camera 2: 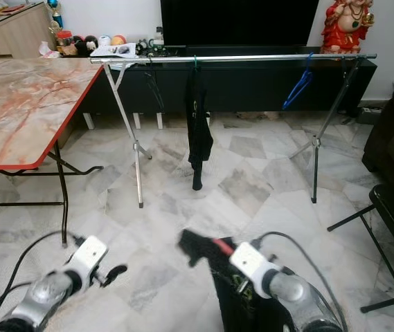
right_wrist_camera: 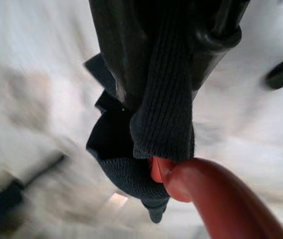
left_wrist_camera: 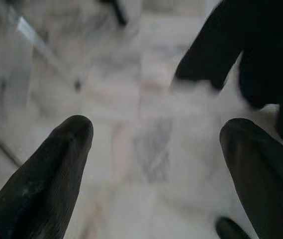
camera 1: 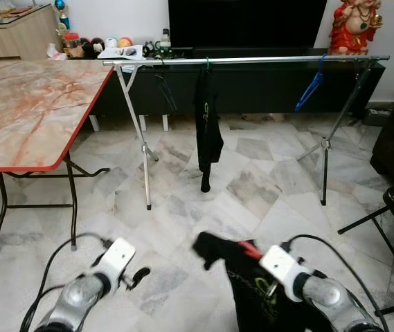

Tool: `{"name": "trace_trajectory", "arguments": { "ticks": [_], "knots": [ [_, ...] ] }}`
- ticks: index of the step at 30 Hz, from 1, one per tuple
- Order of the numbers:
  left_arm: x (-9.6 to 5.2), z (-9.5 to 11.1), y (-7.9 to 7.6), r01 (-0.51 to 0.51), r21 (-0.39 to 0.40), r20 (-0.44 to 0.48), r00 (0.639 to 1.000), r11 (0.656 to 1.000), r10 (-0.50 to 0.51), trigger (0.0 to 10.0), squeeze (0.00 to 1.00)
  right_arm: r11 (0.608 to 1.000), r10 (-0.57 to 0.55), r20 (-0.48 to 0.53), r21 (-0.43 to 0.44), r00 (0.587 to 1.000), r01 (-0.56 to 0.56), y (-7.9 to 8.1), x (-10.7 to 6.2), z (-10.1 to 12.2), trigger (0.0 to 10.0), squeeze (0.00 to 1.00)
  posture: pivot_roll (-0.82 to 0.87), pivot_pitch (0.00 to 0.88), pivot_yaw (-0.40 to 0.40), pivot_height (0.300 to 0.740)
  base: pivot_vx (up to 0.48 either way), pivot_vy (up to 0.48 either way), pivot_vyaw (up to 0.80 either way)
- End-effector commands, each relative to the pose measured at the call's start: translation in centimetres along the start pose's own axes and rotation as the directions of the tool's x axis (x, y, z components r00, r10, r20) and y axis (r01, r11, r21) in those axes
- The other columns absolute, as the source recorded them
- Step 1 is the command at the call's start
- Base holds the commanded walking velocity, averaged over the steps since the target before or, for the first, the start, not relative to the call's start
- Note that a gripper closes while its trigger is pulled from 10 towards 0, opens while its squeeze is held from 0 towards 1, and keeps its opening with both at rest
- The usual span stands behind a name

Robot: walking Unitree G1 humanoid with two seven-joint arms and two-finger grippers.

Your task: Hang hanger

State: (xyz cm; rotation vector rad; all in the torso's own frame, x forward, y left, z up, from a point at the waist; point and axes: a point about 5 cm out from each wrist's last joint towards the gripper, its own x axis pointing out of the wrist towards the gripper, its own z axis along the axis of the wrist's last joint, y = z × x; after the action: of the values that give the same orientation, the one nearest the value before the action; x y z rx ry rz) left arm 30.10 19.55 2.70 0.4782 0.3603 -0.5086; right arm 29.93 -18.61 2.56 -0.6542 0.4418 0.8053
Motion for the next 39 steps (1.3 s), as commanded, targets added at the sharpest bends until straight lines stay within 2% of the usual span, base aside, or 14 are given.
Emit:
{"name": "trace_trajectory", "arguments": {
  "ticks": [1,3,6,7,9,15,16,20,23,29,33,39],
  "knots": [
    [-0.1,0.3,-0.4,0.106,0.107,-0.005,0.994,0.989,-0.106,10.0,0.0,0.991,0.096,0.059,-0.101,0.994,-0.089,-0.5,0.2,2.0,10.0,0.0,0.05,0.027,0.049,0.74,0.0,0.0,0.0],
    [-0.2,0.8,-0.4,0.16,0.151,0.006,0.987,0.975,-0.163,10.0,0.0,0.983,0.138,0.06,-0.133,0.989,-0.129,-0.8,0.1,2.4,10.0,0.0,0.05,0.024,0.05,0.74,0.0,0.0,0.0],
    [-0.5,0.8,-0.6,0.267,0.235,-0.027,0.963,0.935,-0.268,10.0,0.0,0.965,0.217,0.055,-0.163,0.975,-0.205,-0.9,0.1,3.0,10.0,0.0,0.06,0.014,0.053,0.74,0.0,0.0,0.0],
    [-0.8,0.4,-0.9,0.327,0.293,-0.073,0.945,0.899,-0.32,10.0,0.0,0.95,0.26,0.039,-0.191,0.965,-0.249,-0.7,0.1,3.1,10.0,0.0,0.06,0.014,0.053,0.74,0.0,0.0,0.0],
    [-0.9,0.0,-1.1,0.373,0.334,-0.116,0.928,0.866,-0.355,10.0,0.0,0.931,0.3,0.021,-0.225,0.954,-0.288,-0.5,0.2,3.3,10.0,0.0,0.07,0.01,0.055,0.74,0.0,0.0,0.0],
    [-0.9,-0.6,-1.7,0.413,0.343,-0.166,0.911,0.844,-0.379,10.0,0.0,0.86,0.443,0.005,-0.287,0.897,-0.423,0.5,0.2,4.0,10.0,0.0,0.07,0.03,0.046,0.74,0.0,0.0,0.0],
    [-0.9,-0.7,-1.8,0.417,0.345,-0.174,0.909,0.841,-0.38,10.0,0.0,0.859,0.442,0.007,-0.291,0.897,-0.421,0.5,0.2,4.1,10.0,0.0,0.07,0.03,0.045,0.74,0.0,0.0,0.0],
    [-1.0,-1.5,-2.2,0.43,0.289,-0.198,0.901,0.855,-0.386,10.0,0.0,0.87,0.415,0.029,-0.304,0.909,-0.388,0.2,0.2,4.4,10.0,0.0,0.06,0.033,0.041,0.74,0.0,0.0,0.0],
    [-1.1,-2.2,-2.5,0.448,0.265,-0.238,0.888,0.854,-0.393,10.0,0.0,0.878,0.4,0.062,-0.314,0.914,-0.362,-0.1,0.3,5.2,10.0,0.0,0.06,0.035,0.04,0.74,0.0,0.0,0.0],
    [-0.9,-2.3,-2.9,0.444,0.237,-0.241,0.889,0.864,-0.39,10.0,0.0,0.867,0.416,0.09,-0.338,0.905,-0.365,0.1,0.4,6.0,10.0,0.0,0.06,0.037,0.04,0.74,0.0,0.0,0.0],
    [-0.4,-2.2,-3.3,0.394,0.208,-0.229,0.91,0.895,-0.347,10.0,0.0,0.846,0.454,0.129,-0.375,0.882,-0.38,0.7,0.4,7.1,10.0,0.0,0.05,0.041,0.037,0.74,0.0,0.0,0.0],
    [-0.1,-2.1,-3.2,0.331,0.182,-0.21,0.933,0.926,-0.292,10.0,0.0,0.834,0.467,0.127,-0.393,0.875,-0.388,0.7,0.1,7.2,10.0,0.0,0.04,0.044,0.029,0.74,0.0,0.0,0.0]
  ]
}}
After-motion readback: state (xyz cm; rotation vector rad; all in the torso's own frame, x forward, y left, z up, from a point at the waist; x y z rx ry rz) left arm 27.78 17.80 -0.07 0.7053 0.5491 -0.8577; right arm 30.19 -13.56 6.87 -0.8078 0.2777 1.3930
